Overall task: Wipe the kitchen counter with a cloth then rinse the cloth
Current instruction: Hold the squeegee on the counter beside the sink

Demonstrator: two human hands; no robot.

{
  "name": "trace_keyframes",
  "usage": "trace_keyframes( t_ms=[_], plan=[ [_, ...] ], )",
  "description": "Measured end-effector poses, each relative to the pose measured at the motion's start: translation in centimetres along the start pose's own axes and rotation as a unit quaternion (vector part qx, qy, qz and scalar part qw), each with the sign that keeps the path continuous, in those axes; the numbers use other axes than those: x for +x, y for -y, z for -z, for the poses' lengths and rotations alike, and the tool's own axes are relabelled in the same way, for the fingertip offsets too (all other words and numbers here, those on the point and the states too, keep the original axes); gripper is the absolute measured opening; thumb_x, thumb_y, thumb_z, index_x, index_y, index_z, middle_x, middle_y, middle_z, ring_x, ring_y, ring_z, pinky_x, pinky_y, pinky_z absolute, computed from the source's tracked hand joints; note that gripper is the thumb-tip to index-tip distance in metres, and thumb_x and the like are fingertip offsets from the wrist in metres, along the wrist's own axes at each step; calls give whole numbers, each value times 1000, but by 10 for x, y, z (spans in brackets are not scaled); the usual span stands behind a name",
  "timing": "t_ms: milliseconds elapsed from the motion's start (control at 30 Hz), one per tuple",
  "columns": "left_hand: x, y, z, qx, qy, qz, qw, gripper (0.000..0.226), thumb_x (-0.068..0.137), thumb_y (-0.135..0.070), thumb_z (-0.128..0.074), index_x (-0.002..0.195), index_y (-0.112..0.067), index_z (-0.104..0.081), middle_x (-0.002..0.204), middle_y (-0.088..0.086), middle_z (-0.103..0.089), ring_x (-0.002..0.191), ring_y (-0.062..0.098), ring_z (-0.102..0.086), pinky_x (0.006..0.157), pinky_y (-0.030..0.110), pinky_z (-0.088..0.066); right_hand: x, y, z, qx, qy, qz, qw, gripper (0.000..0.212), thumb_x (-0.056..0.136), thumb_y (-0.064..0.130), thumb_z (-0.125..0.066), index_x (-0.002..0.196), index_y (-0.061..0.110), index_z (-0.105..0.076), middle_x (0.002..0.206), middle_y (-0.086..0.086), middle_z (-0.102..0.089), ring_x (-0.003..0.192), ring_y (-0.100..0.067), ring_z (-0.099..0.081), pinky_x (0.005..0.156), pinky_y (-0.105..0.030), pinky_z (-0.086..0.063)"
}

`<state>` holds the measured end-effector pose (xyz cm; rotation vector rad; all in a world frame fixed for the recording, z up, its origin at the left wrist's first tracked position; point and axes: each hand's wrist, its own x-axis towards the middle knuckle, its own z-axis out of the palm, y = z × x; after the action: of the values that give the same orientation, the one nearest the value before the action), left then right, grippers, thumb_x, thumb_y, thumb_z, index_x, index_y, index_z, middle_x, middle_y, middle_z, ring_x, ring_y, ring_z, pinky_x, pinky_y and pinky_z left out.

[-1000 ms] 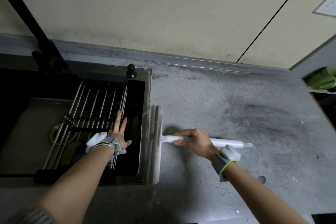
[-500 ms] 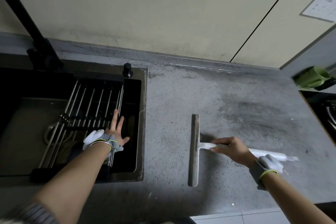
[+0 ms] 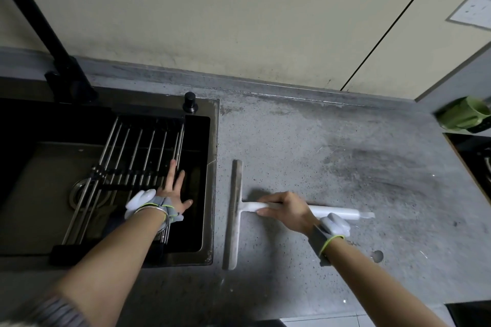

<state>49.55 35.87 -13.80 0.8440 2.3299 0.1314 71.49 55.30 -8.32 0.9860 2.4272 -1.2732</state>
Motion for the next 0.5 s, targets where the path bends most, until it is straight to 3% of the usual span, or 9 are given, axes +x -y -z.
trace_keyframes(
  t_ms=[233,367,500],
  plan=[
    [0,-1,-1,13,3,1,1000,86,95,-38,-51,150,-26,14,144,-4,47,132,39,-36,101,35,-41,12,20,-10,18,18,10,1000,30,75,38,-75,104,36,-70,110,15,-69,95,-2,-62,90,-23,-47],
    [-2,-4,-3,23,-17,4,1000,83,95,-37,-50,150,-24,11,148,-3,41,138,38,-24,107,37,-34,2,10,15,51,-6,9,999,19,77,36,-73,91,46,-67,97,20,-66,57,16,-55,53,-4,-41],
    [-3,-4,-2,75,-92,7,993,80,96,-39,-46,151,-17,7,157,-4,21,139,24,-22,109,37,-28,-14,-20,51,57,-55,-20,997,31,76,27,-74,107,25,-70,87,17,-67,50,8,-55,47,-6,-37]
  ],
)
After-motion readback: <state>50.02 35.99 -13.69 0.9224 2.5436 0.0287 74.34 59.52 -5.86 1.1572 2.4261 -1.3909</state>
